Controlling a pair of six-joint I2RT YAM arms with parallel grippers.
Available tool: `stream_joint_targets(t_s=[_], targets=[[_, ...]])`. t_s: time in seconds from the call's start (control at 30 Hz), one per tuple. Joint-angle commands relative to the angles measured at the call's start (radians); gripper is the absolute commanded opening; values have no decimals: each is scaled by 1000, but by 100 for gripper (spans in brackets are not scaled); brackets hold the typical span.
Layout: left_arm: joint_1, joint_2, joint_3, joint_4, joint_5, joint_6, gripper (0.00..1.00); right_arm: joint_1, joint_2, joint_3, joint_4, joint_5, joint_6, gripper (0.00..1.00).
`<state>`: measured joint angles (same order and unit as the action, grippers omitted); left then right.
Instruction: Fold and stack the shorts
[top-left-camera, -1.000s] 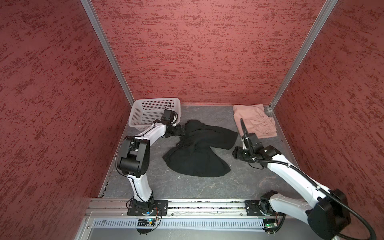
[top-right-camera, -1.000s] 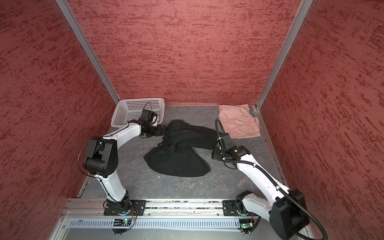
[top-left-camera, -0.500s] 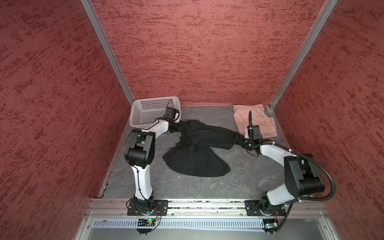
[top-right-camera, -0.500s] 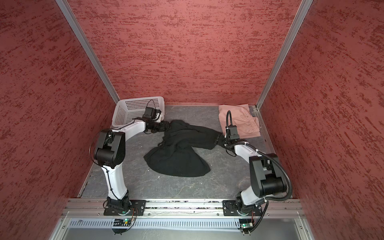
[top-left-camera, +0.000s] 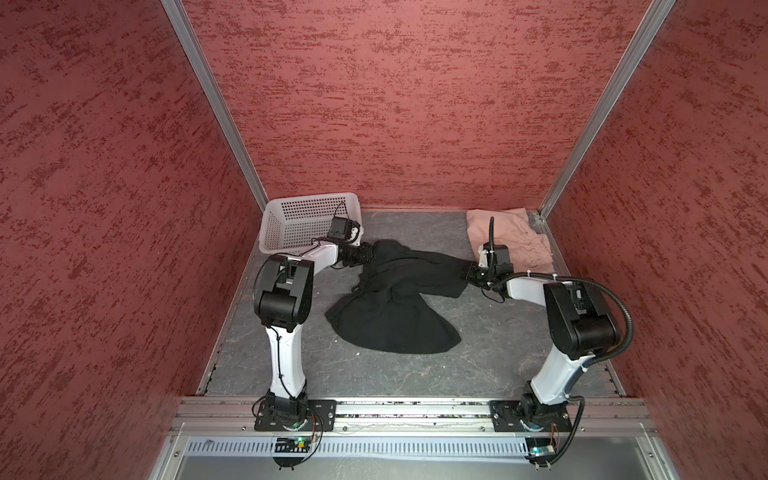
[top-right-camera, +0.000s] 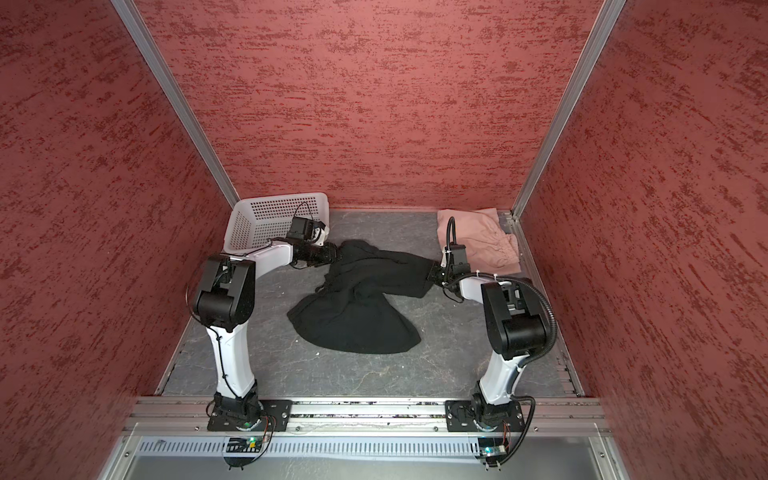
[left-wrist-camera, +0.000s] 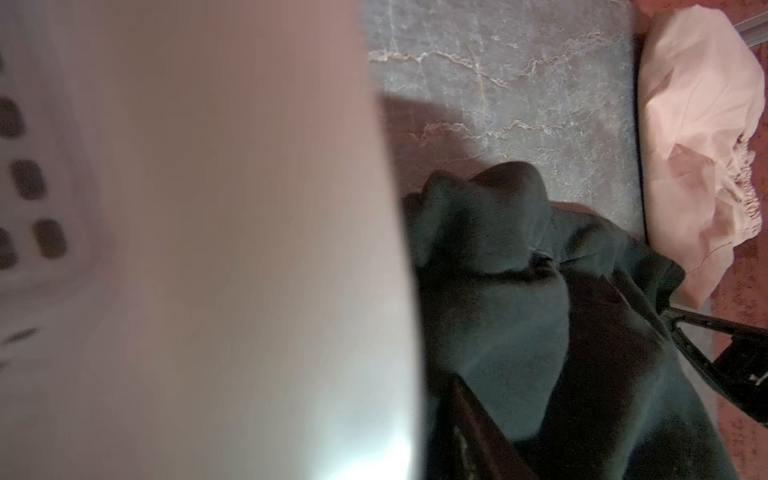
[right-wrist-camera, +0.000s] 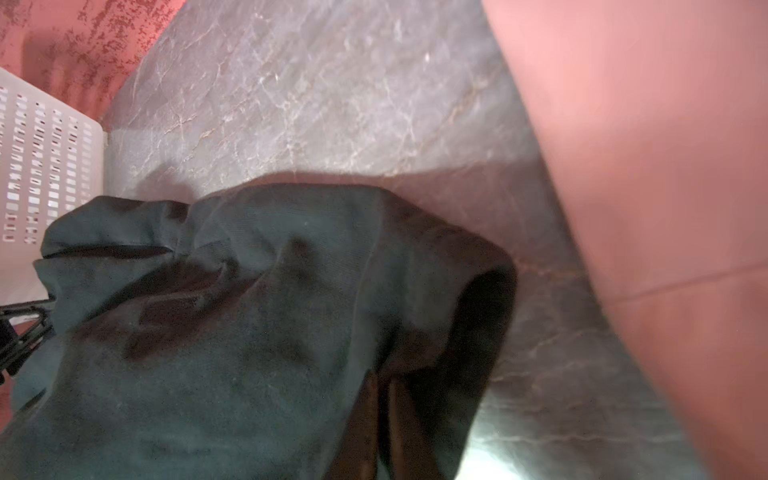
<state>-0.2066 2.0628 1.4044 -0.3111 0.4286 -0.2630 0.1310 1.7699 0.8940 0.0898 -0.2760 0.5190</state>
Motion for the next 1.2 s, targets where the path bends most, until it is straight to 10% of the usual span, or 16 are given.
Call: stream_joint_targets(t_s=[0.0,0.17,0.37,0.7,0.93,1.07,1.17], targets=[[-16,11,7,16,43,-14,40,-25,-103,24,-21,56,-28,1],[-40,10,39,1,66,-24,0,-79,-218,-3,-66,63,-53,0],[-45,-90,106,-125,-25,22,0,-110,-299,24,-153,88,-112,0],[-112,-446,127,-419,-508,109,0,-122,-424,130,-281,146,-206,0],[-146,-391,147,-453,-504,122,0,-120,-263,216,-251,50,-187,0],[-133,-313,160,-433,-518,136,25,-114,-120,304,-222,19,-185,0],[-129,-305,180,-441,-524,137,96,-88,-20,388,-230,-12,-207,16]])
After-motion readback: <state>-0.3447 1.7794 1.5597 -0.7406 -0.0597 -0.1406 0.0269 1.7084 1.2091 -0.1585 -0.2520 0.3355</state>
